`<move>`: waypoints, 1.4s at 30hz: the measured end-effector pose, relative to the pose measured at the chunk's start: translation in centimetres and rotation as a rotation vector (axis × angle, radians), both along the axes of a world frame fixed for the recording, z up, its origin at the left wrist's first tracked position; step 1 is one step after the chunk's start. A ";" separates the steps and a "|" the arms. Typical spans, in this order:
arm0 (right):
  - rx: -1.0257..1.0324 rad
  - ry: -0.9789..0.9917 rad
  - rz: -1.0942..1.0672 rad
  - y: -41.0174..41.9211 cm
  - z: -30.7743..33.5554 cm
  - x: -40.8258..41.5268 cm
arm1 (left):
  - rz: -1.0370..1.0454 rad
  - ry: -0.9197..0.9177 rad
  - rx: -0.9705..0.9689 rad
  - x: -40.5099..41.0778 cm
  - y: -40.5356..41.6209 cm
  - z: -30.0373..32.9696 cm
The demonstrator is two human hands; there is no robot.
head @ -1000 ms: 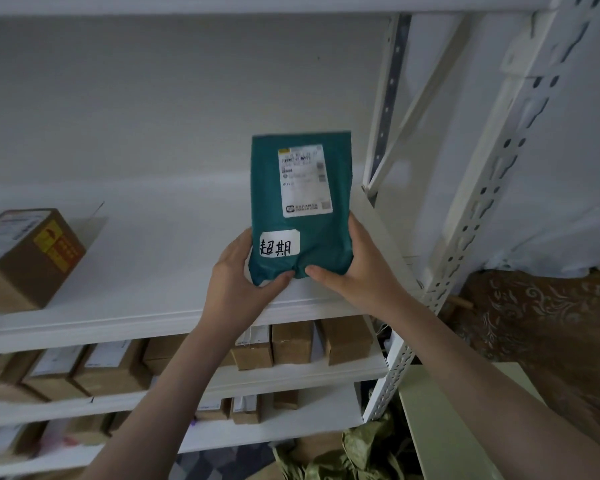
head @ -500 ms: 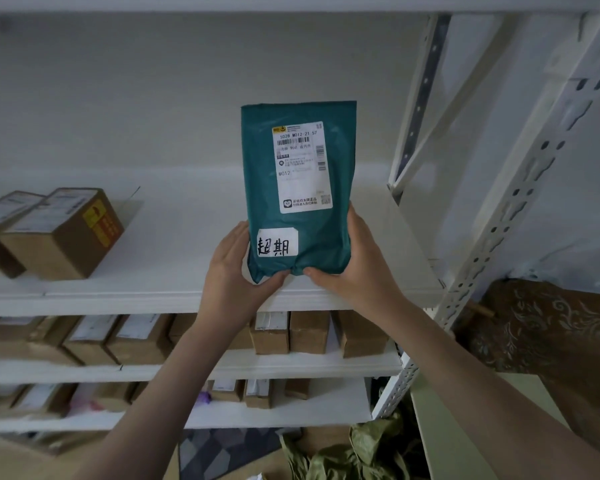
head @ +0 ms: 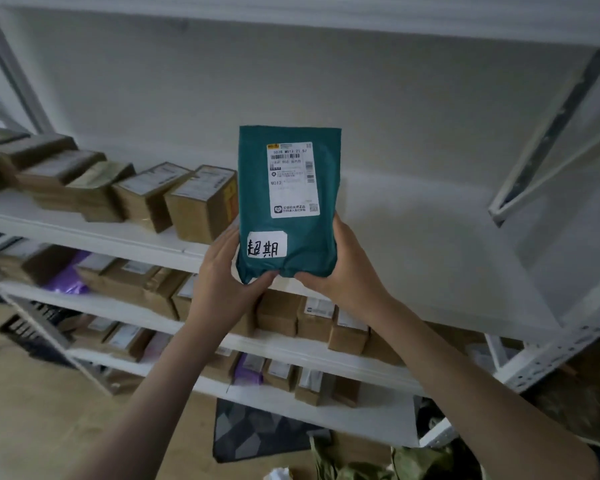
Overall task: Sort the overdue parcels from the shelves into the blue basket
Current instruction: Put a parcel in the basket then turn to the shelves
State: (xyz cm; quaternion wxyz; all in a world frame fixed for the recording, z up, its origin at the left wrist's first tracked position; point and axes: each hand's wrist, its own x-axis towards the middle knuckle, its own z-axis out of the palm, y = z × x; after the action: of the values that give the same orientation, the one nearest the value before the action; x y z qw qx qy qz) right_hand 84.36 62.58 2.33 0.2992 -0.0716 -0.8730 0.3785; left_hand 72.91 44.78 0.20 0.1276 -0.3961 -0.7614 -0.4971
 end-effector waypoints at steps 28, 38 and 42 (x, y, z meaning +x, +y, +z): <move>-0.065 -0.094 0.639 -47.1 -4.8 -38.6 | 0.663 -0.046 0.022 -25.9 -50.3 -5.5; -0.130 -0.184 0.839 -61.5 -6.4 -60.5 | 0.849 -0.046 -0.027 -44.4 -64.8 -6.7; -0.155 -0.205 0.873 -66.8 -6.3 -68.7 | 0.890 -0.053 -0.032 -51.6 -69.5 -6.3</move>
State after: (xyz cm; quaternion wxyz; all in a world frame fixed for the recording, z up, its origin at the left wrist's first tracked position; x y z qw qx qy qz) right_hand 15.70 -4.19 -3.93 0.0176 0.2439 -0.8155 0.5245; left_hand 21.28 -24.75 -6.14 0.3034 -0.0187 -0.8684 -0.3918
